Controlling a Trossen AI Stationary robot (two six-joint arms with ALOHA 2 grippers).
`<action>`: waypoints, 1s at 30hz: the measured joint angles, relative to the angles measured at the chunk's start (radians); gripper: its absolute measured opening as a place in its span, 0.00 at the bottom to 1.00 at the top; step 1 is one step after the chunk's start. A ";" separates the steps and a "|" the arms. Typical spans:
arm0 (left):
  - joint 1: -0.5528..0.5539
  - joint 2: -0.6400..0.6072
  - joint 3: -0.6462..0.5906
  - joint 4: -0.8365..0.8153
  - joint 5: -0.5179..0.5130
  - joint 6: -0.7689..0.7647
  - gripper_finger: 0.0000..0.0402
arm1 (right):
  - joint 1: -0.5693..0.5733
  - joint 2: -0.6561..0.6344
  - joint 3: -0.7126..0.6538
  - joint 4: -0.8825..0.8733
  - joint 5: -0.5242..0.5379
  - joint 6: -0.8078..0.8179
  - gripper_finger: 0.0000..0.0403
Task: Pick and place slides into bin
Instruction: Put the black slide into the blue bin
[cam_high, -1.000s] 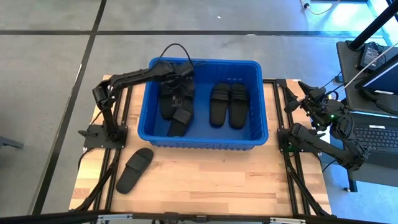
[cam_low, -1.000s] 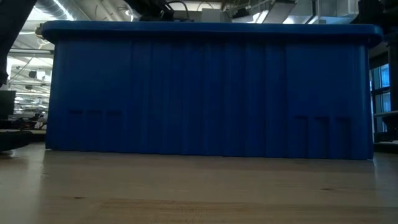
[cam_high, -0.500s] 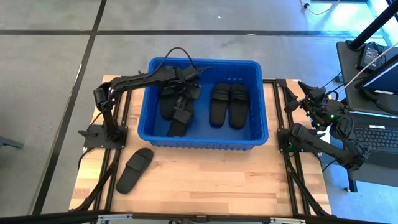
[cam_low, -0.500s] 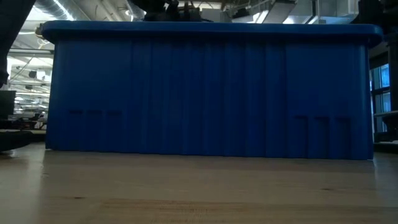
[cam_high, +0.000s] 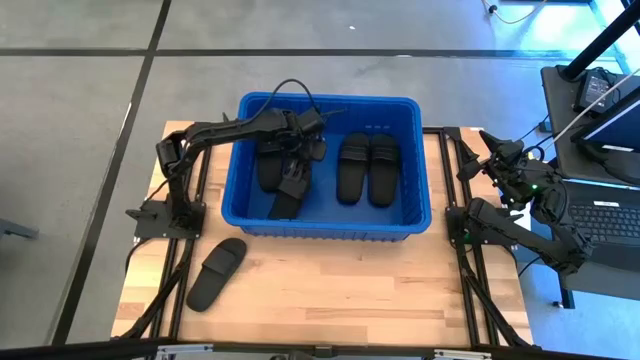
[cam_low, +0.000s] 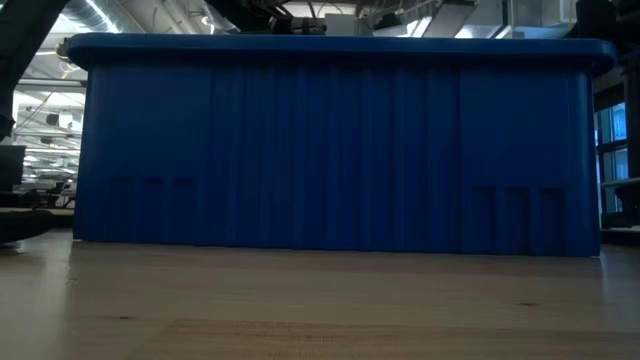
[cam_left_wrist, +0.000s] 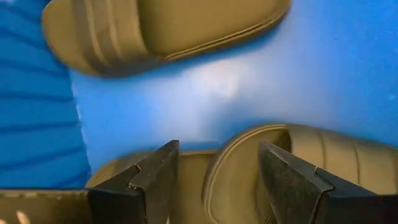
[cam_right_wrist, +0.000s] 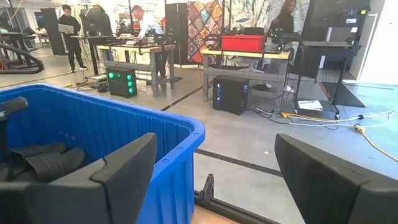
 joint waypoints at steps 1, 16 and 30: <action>0.000 0.000 0.000 0.000 -0.007 -0.017 0.53 | 0.000 0.000 0.000 0.000 0.000 0.000 0.81; -0.001 0.010 0.000 -0.140 0.011 0.080 0.53 | 0.000 0.000 0.000 0.000 0.000 0.000 0.81; 0.000 0.011 0.000 -0.225 0.122 0.128 0.53 | 0.000 0.000 0.000 0.000 0.000 0.000 0.81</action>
